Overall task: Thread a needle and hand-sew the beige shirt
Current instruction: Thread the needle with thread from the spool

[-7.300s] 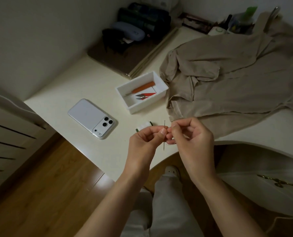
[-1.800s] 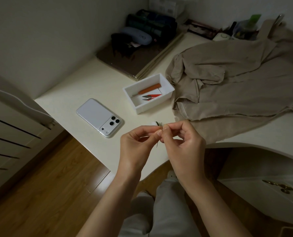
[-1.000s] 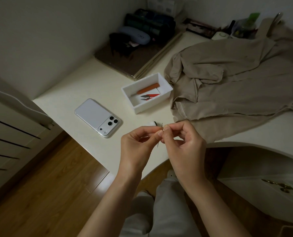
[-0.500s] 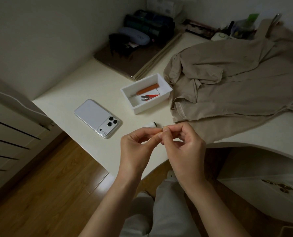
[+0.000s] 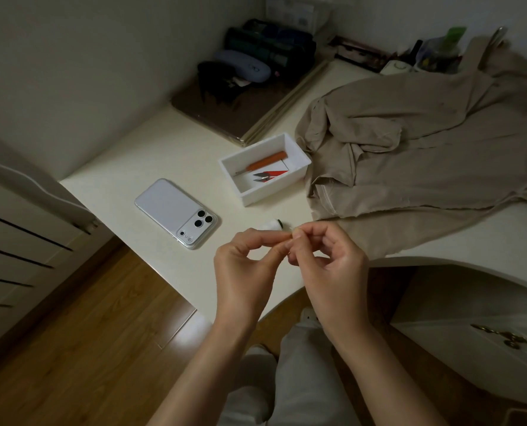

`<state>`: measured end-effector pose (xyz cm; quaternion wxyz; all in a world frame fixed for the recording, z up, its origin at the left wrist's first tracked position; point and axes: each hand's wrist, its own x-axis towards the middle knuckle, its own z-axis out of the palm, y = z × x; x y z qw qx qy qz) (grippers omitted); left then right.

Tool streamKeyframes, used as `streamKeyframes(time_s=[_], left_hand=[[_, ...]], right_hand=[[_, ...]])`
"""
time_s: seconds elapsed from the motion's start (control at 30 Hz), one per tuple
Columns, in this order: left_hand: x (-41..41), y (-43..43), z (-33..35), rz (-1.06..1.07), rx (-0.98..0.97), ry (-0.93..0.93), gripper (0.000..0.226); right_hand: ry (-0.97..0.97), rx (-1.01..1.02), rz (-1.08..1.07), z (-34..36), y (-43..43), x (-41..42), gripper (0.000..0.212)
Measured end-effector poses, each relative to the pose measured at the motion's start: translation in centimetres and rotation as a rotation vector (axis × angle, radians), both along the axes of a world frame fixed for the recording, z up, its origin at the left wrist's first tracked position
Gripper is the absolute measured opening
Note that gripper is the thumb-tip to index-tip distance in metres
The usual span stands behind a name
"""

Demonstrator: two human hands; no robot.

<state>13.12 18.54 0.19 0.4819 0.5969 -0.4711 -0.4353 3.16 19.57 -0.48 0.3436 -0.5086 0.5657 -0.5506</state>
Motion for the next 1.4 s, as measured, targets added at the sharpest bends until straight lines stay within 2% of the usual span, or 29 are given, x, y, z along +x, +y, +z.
streamKeyframes(time_s=[0.13,0.23,0.4,0.5,0.77,0.83,1.0,1.13,1.23,1.4], left_hand=[[0.0,0.1,-0.5,-0.002,-0.111,-0.159,0.021],[0.0,0.1,-0.6,-0.043,-0.154,-0.230,0.018],[0.4,-0.4,0.2,-0.185,-0.071,-0.127,0.016],[0.5,-0.6,0.6,-0.219,-0.100,-0.144,0.016],[0.6,-1.3,0.9,-0.235,-0.247,-0.390,0.012],[0.7,-1.6,0.7,-0.234,-0.289,-0.453,0.003],[0.9,-2.5,0.7,-0.241,-0.336,-0.579,0.014],[0.7,-3.0,1.2,-0.236,-0.306,-0.504,0.008],[0.4,-3.5,1.5,-0.240,-0.285,-0.440,0.017],[0.2,-4.6,1.3,-0.241,-0.327,-0.477,0.010]], right_hand=[[-0.019,0.043,0.006,0.1,0.0,0.0,0.013],[-0.018,0.058,-0.001,0.1,0.0,-0.1,0.010],[-0.038,0.084,-0.004,0.4,-0.3,-0.5,0.012],[-0.060,0.112,0.012,0.5,-0.5,-0.7,0.011],[-0.021,0.163,0.062,0.2,-1.2,-1.3,0.009],[-0.001,0.163,0.075,0.2,-1.4,-1.3,0.013],[0.026,0.165,0.092,0.2,-2.1,-1.6,0.010],[0.031,0.176,0.101,0.1,-2.8,-1.9,0.005],[0.010,0.165,0.110,0.3,-3.4,-2.1,0.009],[0.030,0.166,0.107,0.4,-4.4,-2.4,0.009]])
